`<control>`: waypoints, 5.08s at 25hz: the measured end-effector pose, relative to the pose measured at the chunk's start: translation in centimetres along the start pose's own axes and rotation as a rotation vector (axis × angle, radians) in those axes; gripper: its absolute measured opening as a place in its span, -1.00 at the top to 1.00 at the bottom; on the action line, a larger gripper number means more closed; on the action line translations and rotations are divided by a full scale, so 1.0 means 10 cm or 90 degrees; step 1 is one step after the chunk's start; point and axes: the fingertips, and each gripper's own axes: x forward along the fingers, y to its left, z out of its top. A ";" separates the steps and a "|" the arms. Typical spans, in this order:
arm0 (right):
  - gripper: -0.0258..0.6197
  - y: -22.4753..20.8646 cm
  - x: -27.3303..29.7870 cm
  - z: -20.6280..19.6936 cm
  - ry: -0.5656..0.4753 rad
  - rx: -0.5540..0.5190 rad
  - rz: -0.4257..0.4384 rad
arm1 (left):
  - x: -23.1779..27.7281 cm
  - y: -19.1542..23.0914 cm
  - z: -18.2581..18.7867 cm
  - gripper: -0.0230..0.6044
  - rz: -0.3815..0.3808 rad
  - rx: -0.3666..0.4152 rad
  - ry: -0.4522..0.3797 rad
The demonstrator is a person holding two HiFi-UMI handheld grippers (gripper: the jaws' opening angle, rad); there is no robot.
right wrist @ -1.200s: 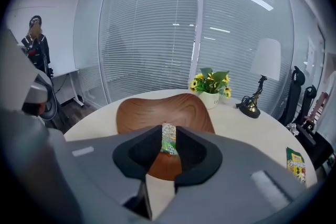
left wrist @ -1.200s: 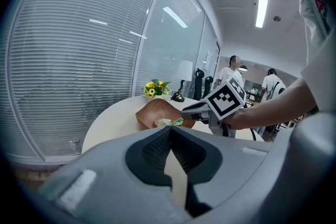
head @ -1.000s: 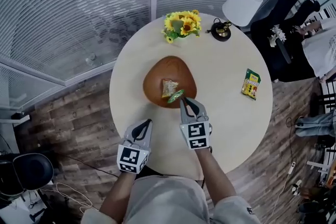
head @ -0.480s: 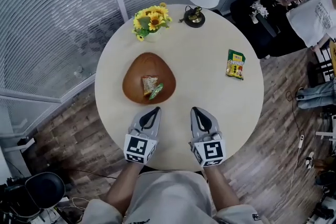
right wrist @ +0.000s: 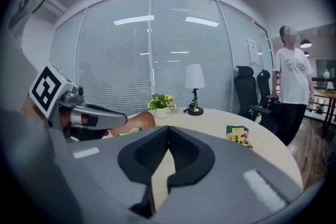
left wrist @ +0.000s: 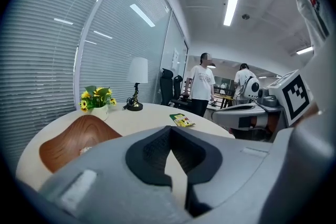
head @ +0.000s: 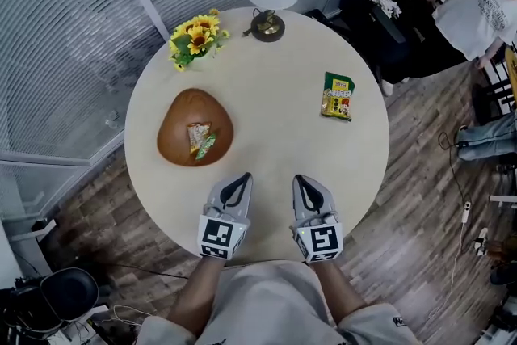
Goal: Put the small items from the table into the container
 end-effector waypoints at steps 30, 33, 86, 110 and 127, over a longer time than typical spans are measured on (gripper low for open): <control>-0.71 -3.05 2.09 -1.16 0.205 0.044 -0.186 | 0.16 -0.23 -0.31 0.94 0.149 -0.057 0.074; -0.59 -3.01 2.11 -1.23 0.230 0.037 -0.181 | 0.13 -0.18 -0.37 0.93 0.156 -0.060 0.080; 0.14 2.02 2.32 -0.19 0.209 -0.139 0.177 | -1.77 1.54 -0.65 0.94 0.168 -0.121 -0.036; 0.92 1.78 -0.07 -0.12 0.054 0.074 0.077 | -1.26 0.72 -0.28 0.94 0.025 -0.049 -0.051; 0.92 1.92 -0.24 -0.05 0.020 0.066 0.090 | -1.39 0.50 -0.35 0.94 0.014 -0.023 -0.046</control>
